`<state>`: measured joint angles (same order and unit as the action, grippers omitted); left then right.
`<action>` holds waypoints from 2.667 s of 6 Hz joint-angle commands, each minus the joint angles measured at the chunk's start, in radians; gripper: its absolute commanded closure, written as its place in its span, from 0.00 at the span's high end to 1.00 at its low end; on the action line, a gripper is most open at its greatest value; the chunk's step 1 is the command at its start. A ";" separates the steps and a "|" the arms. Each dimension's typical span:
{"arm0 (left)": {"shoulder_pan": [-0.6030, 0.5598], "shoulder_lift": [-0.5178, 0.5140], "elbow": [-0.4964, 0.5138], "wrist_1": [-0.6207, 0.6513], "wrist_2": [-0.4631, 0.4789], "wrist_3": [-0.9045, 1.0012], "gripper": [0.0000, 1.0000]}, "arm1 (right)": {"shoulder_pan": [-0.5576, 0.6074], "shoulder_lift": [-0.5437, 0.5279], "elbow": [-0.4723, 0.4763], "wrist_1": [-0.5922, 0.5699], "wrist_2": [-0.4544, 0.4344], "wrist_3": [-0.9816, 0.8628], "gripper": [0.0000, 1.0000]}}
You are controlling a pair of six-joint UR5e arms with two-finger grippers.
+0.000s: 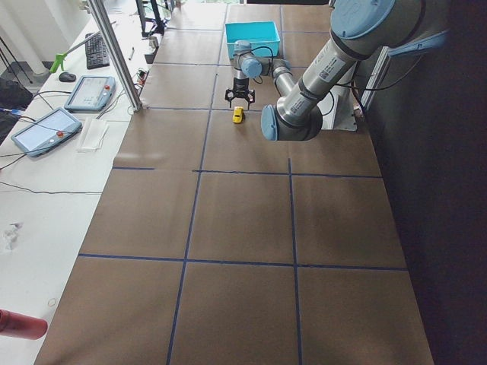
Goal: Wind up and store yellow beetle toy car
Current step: 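Lower the left gripper onto the yellow car and close on it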
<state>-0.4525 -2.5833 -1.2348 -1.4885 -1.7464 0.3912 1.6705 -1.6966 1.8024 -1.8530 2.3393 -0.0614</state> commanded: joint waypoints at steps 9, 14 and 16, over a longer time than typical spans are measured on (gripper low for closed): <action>-0.006 0.000 -0.026 -0.252 -0.133 -0.092 0.00 | 0.000 0.011 0.002 0.014 0.002 -0.001 1.00; -0.002 0.040 -0.018 -0.312 -0.087 -0.092 0.00 | 0.000 0.012 -0.002 0.063 0.006 0.000 1.00; -0.002 0.052 -0.023 -0.314 -0.090 -0.092 0.00 | 0.000 0.011 -0.003 0.064 0.006 0.000 1.00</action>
<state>-0.4542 -2.5370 -1.2555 -1.8019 -1.8345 0.2991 1.6705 -1.6855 1.7998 -1.7897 2.3454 -0.0615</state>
